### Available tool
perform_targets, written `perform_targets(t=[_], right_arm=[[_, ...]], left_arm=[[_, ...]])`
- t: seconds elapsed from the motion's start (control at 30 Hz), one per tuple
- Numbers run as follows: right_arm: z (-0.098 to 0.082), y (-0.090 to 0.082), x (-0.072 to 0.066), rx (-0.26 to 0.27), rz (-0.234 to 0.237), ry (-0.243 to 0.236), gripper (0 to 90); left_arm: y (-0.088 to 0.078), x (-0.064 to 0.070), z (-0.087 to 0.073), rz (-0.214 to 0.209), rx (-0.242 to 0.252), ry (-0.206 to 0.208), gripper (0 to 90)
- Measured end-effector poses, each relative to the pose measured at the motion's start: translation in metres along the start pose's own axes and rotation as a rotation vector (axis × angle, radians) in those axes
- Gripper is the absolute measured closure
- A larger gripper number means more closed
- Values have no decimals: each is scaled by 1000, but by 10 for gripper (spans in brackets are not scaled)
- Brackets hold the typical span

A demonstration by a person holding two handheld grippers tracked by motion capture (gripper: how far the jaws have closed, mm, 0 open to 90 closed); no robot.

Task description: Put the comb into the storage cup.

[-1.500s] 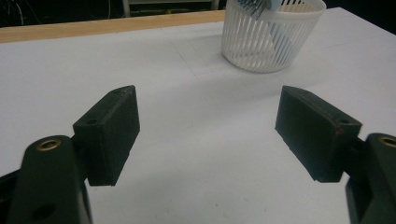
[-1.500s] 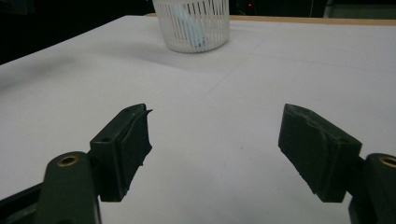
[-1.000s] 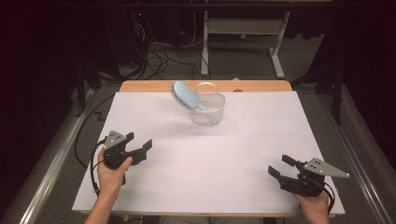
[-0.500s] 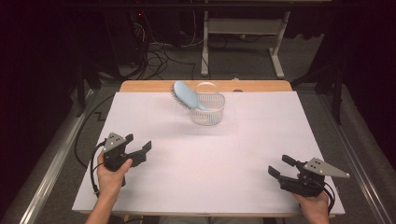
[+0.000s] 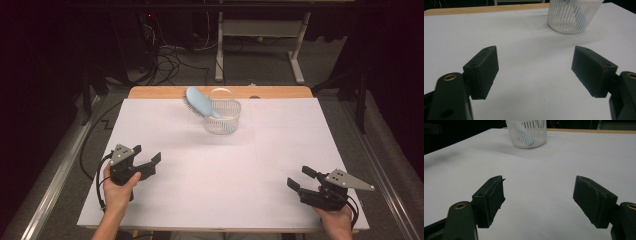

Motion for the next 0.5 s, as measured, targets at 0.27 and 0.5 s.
perform_targets(t=[0.27, 0.5], right_arm=[[0, 0, 0, 1, -1, 0, 252], [0, 0, 0, 2, -2, 0, 252]], left_arm=[[0, -1, -4, 3, 3, 3, 225], [1, -2, -6, 4, 1, 1, 225]])
Point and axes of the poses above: each handheld gripper's, and its own axes: y roughly forward along the jaws, z roughly out of its top, x roughly to its right, the point moved 4 cm from there along y, roughly forward along the jaws, and after that the axes turned 7 degrees about x, right-handed, at the moved point
